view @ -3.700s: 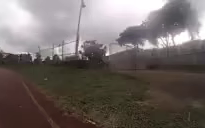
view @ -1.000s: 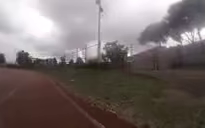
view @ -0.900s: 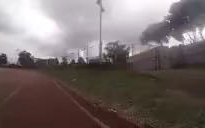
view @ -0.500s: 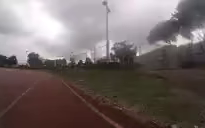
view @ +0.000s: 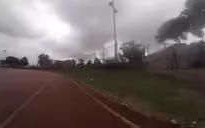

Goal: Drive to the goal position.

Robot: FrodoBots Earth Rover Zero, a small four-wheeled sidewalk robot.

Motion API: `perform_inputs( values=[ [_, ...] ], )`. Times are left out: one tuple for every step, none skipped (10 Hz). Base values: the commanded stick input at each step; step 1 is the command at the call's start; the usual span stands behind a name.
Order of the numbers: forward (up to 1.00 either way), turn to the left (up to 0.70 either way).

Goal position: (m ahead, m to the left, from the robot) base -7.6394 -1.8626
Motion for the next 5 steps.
perform_inputs(
  values=[
    [0.5,0.5],
    [0.5,0.5],
    [0.5,0.5],
    [0.5,0.5],
    [0.5,0.5]
  ],
)
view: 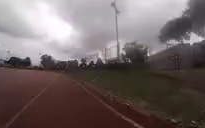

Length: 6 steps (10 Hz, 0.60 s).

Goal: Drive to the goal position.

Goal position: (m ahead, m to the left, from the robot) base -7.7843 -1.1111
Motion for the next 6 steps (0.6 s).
perform_inputs(
  values=[
    [0.5,0.5],
    [0.5,0.5],
    [0.5,0.5],
    [0.5,0.5],
    [0.5,0.5],
    [0.5,0.5]
  ],
)
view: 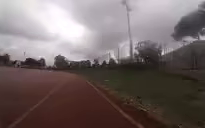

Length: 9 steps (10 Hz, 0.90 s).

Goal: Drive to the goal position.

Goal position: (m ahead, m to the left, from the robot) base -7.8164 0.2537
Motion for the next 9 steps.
perform_inputs(
  values=[
    [0.5,0.5],
    [0.5,0.5],
    [0.5,0.5],
    [0.5,0.5],
    [0.5,0.5],
    [0.5,0.5],
    [0.5,0.5],
    [0.5,0.5],
    [0.5,0.5]
  ],
)
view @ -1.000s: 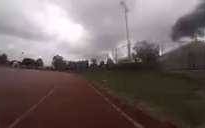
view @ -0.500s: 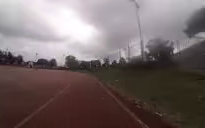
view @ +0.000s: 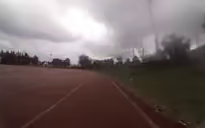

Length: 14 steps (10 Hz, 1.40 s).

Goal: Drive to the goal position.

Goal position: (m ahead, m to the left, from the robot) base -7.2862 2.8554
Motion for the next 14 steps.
perform_inputs(
  values=[
    [0.5,0.5],
    [0.35,0.5],
    [0.0,0.5],
    [0.0,0.5],
    [0.0,0.5],
    [0.0,0.5],
    [0.0,0.5],
    [0.0,0.5],
    [0.0,0.5],
    [0.0,0.5],
    [0.0,0.5],
    [0.0,0.5],
    [0.0,0.5],
    [0.0,0.5]
  ],
)
